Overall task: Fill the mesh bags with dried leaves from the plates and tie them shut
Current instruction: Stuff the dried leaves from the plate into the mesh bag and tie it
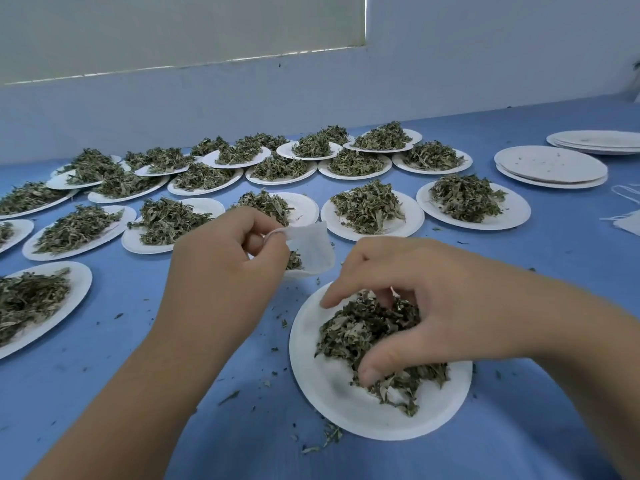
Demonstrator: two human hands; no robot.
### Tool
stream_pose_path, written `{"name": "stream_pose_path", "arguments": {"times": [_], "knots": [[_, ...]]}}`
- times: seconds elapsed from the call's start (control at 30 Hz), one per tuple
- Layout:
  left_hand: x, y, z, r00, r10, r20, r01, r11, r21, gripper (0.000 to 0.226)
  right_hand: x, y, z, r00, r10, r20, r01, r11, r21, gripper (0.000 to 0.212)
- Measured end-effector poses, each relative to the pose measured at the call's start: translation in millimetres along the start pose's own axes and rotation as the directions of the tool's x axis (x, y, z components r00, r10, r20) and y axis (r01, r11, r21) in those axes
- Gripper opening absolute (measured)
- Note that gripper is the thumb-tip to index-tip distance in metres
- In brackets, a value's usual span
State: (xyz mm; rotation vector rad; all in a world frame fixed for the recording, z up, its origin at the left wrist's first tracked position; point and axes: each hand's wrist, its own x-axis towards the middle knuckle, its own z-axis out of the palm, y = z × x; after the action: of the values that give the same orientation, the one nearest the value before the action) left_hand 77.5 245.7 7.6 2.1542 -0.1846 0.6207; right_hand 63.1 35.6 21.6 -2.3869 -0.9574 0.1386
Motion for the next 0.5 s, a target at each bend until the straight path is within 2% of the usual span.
{"name": "stream_pose_path", "arguments": {"times": [0.1,0.17,0.5], "knots": [[-0.7,-1.2,1.6,1.000,0.003,0.012,-0.003,1.000,0.020,0.015,1.8,-1.7,6.5,0.994,0.033,0.107,-0.026,0.998,-0.063,0.066],[-1.5,-1.4,2.9,1.000,0.005,0.020,-0.006,0.999,0.033,0.016,3.1,-3.3,9.3,0.988,0.046,0.145,-0.031,0.994,-0.108,0.066],[-2.3,-2.3,4.5,0.999,-0.017,0.046,0.013,0.997,0.076,0.019,3.5,-3.7,10.0,0.989,0.078,0.129,-0.052,0.980,-0.193,0.035]]}}
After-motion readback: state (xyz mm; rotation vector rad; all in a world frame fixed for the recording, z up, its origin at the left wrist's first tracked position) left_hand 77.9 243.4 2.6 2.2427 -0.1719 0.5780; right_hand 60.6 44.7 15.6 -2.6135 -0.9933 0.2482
